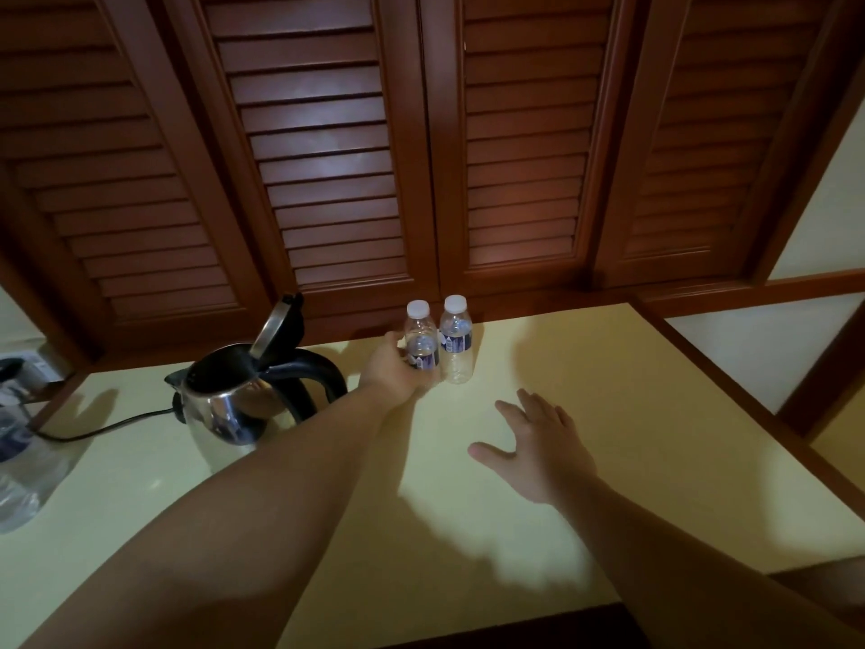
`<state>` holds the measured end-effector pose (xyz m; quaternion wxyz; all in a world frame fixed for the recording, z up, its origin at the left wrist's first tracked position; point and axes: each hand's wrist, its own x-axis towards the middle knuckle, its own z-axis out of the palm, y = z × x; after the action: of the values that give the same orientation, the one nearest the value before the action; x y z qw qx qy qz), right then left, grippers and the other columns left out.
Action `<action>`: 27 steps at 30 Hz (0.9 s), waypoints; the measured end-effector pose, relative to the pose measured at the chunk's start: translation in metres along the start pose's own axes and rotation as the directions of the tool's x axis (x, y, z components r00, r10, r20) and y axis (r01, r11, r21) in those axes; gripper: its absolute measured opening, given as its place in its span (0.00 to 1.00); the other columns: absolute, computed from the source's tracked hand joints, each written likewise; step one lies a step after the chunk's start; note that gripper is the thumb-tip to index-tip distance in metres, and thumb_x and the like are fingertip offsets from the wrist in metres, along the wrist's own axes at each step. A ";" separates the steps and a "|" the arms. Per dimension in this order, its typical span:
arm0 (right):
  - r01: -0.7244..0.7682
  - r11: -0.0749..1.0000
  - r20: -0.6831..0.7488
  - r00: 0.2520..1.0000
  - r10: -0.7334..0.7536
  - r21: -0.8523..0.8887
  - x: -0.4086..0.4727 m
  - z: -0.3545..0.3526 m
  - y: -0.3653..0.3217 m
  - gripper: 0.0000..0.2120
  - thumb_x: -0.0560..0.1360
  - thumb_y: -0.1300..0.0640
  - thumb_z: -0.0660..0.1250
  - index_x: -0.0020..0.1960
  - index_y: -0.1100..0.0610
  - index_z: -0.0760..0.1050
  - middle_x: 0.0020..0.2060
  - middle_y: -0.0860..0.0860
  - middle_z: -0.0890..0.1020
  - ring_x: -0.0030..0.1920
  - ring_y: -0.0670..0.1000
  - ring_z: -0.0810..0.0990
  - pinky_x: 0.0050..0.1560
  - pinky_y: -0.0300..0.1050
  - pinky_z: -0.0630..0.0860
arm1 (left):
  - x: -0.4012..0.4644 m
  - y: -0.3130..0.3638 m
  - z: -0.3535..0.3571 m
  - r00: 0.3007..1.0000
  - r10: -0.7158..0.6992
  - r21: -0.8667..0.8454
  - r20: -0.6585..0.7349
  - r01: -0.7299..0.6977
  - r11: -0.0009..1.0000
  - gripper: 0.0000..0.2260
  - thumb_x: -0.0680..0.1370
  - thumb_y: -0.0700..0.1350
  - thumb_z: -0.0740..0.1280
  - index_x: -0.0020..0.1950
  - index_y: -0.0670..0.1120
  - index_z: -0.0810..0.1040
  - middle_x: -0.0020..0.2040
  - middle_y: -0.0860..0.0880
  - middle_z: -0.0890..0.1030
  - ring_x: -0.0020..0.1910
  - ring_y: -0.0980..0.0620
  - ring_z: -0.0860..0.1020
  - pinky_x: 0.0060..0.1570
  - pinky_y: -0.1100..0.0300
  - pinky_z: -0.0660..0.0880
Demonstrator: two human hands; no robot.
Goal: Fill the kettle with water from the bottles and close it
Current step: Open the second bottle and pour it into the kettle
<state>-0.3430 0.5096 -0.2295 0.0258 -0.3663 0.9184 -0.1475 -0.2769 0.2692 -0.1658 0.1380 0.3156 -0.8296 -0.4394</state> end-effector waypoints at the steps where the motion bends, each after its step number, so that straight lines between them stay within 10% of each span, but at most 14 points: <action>1: -0.003 1.000 -0.004 1.000 0.003 0.008 0.000 0.000 -0.001 0.47 0.69 0.18 0.51 0.81 0.44 0.60 0.83 0.51 0.57 0.82 0.52 0.51 0.81 0.54 0.48 | -0.004 -0.002 0.000 0.999 -0.029 0.024 0.028 0.028 0.999 0.46 0.67 0.49 0.84 0.78 0.44 0.63 0.62 0.51 0.80 0.58 0.48 0.80 0.56 0.56 0.75; 4: -0.016 1.000 0.019 1.000 0.016 0.016 -0.002 -0.003 -0.005 0.45 0.71 0.20 0.53 0.81 0.44 0.58 0.83 0.50 0.55 0.82 0.52 0.50 0.81 0.53 0.46 | -0.027 -0.013 -0.001 0.994 -0.074 0.172 0.083 0.059 0.983 0.56 0.65 0.55 0.83 0.83 0.47 0.52 0.70 0.49 0.76 0.62 0.47 0.80 0.59 0.53 0.78; 8: -0.027 0.999 0.076 0.997 0.029 -0.033 -0.002 -0.008 -0.011 0.43 0.72 0.22 0.50 0.81 0.43 0.54 0.84 0.51 0.52 0.82 0.54 0.49 0.81 0.57 0.47 | -0.075 -0.038 -0.015 0.975 0.168 0.432 0.146 -0.216 0.876 0.31 0.76 0.53 0.74 0.75 0.47 0.68 0.68 0.47 0.77 0.64 0.46 0.78 0.64 0.56 0.75; 12: 0.001 1.000 0.081 0.997 0.001 -0.030 -0.008 -0.009 -0.030 0.37 0.78 0.28 0.54 0.81 0.44 0.56 0.84 0.51 0.52 0.82 0.54 0.50 0.81 0.57 0.48 | -0.112 -0.079 -0.043 0.924 0.311 0.423 0.223 -0.379 0.823 0.28 0.80 0.57 0.69 0.77 0.49 0.70 0.74 0.53 0.73 0.74 0.54 0.70 0.74 0.63 0.62; 23: 0.279 0.918 -0.025 0.959 -0.283 0.280 -0.059 0.056 -0.217 0.18 0.76 0.45 0.67 0.60 0.52 0.83 0.61 0.45 0.81 0.65 0.45 0.74 0.69 0.47 0.71 | -0.192 -0.180 -0.144 0.896 0.395 0.460 0.203 -0.443 0.770 0.20 0.82 0.60 0.65 0.72 0.54 0.78 0.74 0.57 0.74 0.73 0.60 0.69 0.68 0.75 0.56; 27: 0.361 0.894 0.035 0.923 -0.383 0.264 -0.070 0.077 -0.282 0.20 0.78 0.45 0.66 0.67 0.50 0.79 0.68 0.44 0.77 0.70 0.44 0.70 0.75 0.46 0.65 | -0.213 -0.221 -0.197 0.924 0.351 0.494 0.148 -0.377 0.784 0.22 0.82 0.61 0.63 0.73 0.56 0.76 0.76 0.55 0.73 0.76 0.57 0.68 0.78 0.55 0.61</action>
<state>-0.0921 0.3433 -0.2255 0.0829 -0.5347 0.8031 -0.2496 0.0741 0.1885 -0.2229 0.1111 0.1643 -0.9644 -0.1748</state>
